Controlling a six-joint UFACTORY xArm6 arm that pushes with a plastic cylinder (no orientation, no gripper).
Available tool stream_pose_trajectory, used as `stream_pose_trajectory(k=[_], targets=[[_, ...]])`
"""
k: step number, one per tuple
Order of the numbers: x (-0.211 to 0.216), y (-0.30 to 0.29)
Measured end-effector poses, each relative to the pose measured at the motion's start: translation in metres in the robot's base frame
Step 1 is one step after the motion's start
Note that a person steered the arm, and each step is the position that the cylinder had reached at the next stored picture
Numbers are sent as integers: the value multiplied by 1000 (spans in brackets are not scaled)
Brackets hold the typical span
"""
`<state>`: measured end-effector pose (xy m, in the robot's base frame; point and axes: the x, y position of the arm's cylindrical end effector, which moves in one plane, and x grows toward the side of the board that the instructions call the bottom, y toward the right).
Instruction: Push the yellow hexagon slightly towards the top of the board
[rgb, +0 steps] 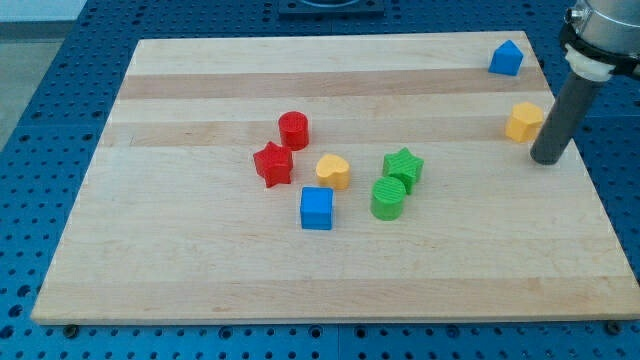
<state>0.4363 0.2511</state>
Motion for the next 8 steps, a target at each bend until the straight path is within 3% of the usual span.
stream_pose_trajectory(k=[8], targets=[[-28, -3]])
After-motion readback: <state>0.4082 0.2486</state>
